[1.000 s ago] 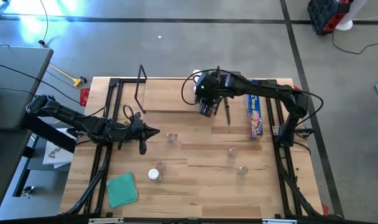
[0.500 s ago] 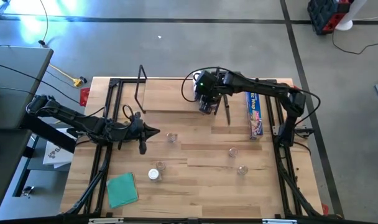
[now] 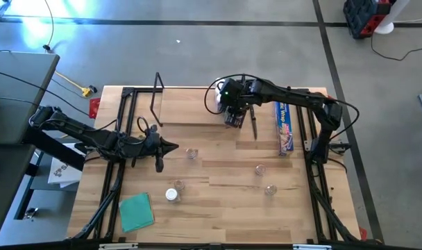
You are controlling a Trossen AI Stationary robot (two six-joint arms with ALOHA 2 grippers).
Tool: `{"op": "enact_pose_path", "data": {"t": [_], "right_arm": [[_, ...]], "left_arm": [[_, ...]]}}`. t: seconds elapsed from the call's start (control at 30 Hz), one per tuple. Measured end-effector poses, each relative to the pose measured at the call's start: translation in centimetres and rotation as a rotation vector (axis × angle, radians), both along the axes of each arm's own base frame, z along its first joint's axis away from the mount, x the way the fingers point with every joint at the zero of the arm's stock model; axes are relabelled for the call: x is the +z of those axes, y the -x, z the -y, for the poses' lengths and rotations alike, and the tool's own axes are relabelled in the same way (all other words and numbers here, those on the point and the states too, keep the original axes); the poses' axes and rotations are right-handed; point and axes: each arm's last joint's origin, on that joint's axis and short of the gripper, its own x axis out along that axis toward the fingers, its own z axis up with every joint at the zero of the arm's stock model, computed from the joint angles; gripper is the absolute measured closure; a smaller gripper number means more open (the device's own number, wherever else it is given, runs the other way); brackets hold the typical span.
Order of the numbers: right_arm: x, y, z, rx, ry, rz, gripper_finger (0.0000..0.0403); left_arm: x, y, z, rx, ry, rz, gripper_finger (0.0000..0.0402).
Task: Shelf spices
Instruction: Adjust the seasoning bottles on the shelf
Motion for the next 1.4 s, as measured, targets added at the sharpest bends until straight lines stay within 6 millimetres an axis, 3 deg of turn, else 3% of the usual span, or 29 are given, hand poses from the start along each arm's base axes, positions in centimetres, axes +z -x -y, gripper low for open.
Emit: {"op": "enact_pose_path", "data": {"t": [0.3, 0.47, 0.7, 0.87, 1.17, 1.4], "right_arm": [[1.1, -0.5, -0.5, 0.006, 0.032, 0.099, 0.0387], [1.1, -2.4, -2.6, 0.134, 0.072, 0.177, 0.0387], [-3.3, -5.2, -3.9, 0.194, 0.090, 0.076, 0.0387], [-6.0, -6.4, -5.3, 0.223, 0.220, -0.045, 0.0387], [-7.6, -6.5, -4.7, 0.143, 0.375, -0.168, 0.0387], [-7.7, -5.8, -3.7, 0.083, 0.361, -0.207, 0.0387]], "left_arm": [[0.3, -0.1, 0.0, -0.008, 0.009, 0.019, 0.0401], [0.7, -0.1, -0.1, 0.032, 0.021, 0.037, 0.0401], [0.3, -0.3, -1.5, 0.132, 0.081, 0.020, 0.0401], [0.2, -0.3, -2.1, 0.172, 0.094, 0.017, 0.0401], [0.2, -0.3, -2.2, 0.179, 0.092, 0.013, 0.0401], [0.2, -0.3, -2.2, 0.172, 0.093, 0.012, 0.0401]]}}
